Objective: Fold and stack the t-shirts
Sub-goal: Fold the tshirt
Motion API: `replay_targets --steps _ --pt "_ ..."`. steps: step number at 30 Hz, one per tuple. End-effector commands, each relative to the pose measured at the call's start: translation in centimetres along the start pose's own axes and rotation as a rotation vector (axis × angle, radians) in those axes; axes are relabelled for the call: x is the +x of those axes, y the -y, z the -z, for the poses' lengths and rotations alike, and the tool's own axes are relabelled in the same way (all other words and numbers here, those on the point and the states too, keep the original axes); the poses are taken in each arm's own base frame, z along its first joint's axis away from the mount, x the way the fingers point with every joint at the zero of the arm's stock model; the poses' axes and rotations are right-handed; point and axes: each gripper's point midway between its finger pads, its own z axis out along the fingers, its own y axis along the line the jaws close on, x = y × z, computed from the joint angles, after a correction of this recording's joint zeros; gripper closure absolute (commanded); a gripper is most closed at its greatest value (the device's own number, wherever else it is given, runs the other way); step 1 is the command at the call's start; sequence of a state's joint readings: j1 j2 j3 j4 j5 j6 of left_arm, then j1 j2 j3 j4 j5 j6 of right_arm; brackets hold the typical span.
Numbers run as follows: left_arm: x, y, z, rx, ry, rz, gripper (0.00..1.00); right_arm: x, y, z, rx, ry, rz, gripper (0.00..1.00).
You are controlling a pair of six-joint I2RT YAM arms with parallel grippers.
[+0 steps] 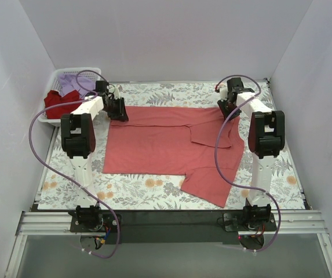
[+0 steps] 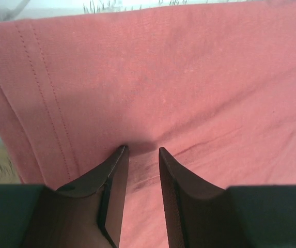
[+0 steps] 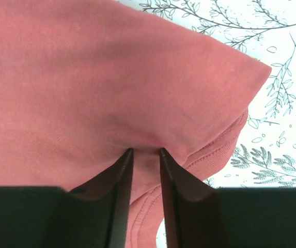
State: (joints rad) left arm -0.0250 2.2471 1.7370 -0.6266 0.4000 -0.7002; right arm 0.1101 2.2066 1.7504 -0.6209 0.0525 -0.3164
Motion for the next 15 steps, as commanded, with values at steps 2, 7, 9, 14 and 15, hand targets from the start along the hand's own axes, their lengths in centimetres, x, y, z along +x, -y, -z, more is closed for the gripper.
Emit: replay_targets --steps 2,7,9,14,15 --pt "-1.7 0.5 0.8 0.06 -0.001 -0.046 0.68 -4.1 -0.1 4.0 -0.05 0.151 0.036 0.57" --pt "-3.6 7.0 8.3 0.271 0.081 -0.164 0.4 -5.3 -1.7 12.6 -0.126 0.277 0.164 0.3" --pt "-2.9 8.5 11.7 0.283 0.103 -0.196 0.37 -4.5 -2.5 15.8 -0.152 0.305 0.217 0.21" --pt "1.3 9.6 17.0 0.269 0.128 -0.368 0.3 3.8 -5.7 17.6 -0.216 0.189 0.363 0.16" --pt "3.3 8.4 17.5 0.278 0.089 -0.33 0.29 5.0 -6.4 18.9 -0.215 0.199 0.394 0.16"
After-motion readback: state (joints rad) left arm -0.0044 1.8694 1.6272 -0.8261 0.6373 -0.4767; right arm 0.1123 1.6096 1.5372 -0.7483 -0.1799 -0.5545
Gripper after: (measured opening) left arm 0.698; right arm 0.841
